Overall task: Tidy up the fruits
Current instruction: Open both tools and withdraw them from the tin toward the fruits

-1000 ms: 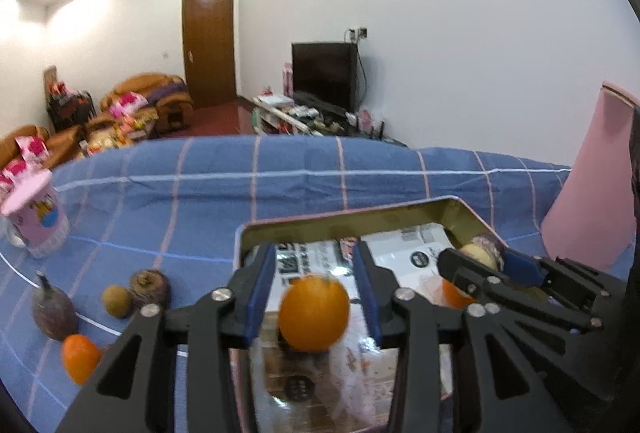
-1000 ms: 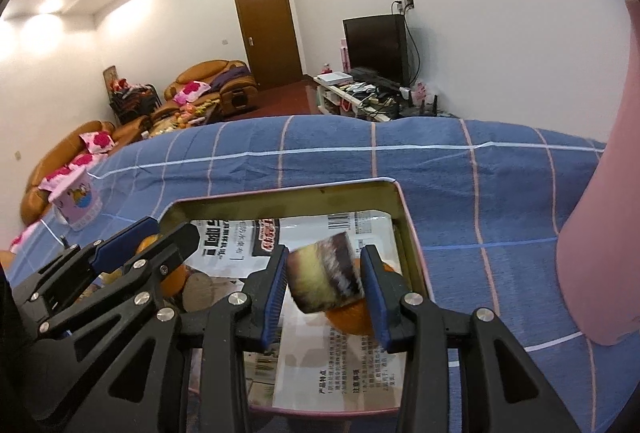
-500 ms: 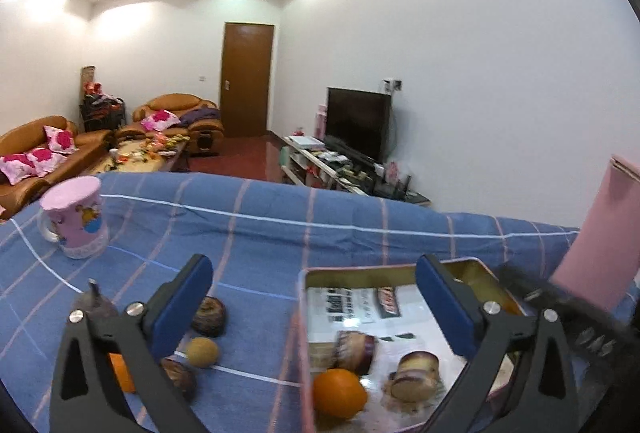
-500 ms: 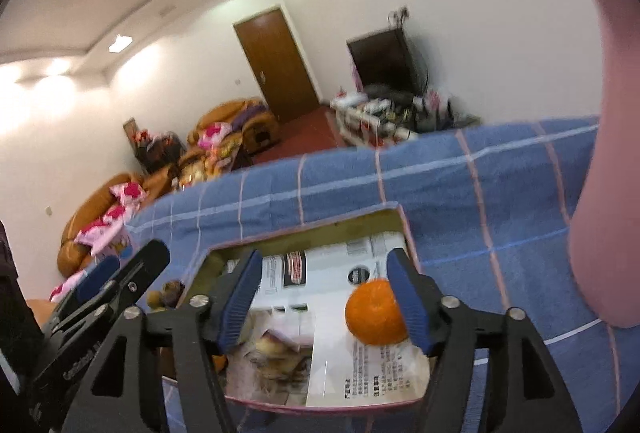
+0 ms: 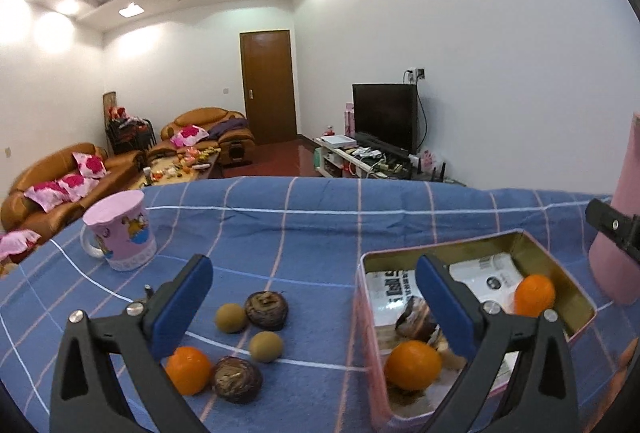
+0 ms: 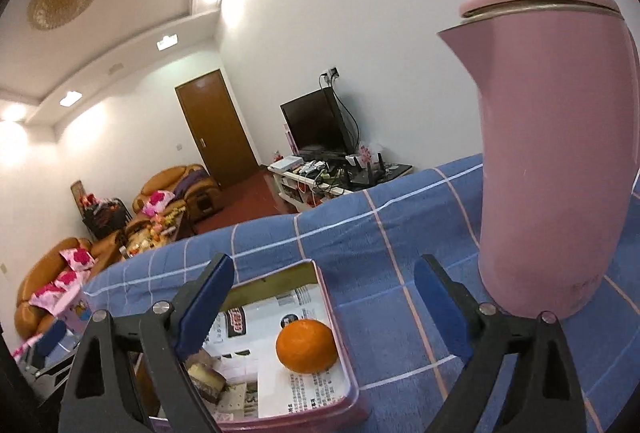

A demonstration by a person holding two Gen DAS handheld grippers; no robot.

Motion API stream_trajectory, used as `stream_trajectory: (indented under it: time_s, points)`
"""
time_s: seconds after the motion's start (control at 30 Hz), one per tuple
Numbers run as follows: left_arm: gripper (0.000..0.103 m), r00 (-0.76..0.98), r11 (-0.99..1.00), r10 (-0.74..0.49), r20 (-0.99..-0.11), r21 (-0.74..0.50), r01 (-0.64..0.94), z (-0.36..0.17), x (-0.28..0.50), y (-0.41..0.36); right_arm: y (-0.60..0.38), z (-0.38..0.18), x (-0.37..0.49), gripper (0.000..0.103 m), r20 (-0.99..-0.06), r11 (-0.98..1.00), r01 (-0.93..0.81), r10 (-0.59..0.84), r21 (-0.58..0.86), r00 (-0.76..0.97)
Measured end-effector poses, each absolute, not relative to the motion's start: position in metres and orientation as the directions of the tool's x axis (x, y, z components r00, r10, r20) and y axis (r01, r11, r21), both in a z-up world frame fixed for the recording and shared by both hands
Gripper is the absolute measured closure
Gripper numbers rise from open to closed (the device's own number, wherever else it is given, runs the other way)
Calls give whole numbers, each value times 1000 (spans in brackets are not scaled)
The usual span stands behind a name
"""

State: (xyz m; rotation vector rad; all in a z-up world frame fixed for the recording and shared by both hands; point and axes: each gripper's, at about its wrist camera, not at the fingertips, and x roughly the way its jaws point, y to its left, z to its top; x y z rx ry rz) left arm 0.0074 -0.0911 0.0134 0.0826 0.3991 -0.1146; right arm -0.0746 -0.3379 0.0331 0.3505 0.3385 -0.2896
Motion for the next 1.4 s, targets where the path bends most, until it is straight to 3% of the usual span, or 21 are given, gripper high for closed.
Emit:
stream_trajectory:
  time_s: [0.17,0.23,0.53,1.4]
  points:
    - [0,917,988,-76,-391,93,122,8,2,-93,-325,34,-79,11,-337,915,343,-261,213,905]
    - [0,914,987,-75,-398,99,124,7,1,-94,-324,31,-75,10,-363,918,346,-260,195,895]
    - [0,907,986,-97,-411,82,142,8,-3,-86,-319,23,-74,11,-411,908,358,-247,219,877]
    - [0,883,985,-118,-455,58,161,5,-5,-39,-231,25,-89,10,-405,949,294,-228,109,885]
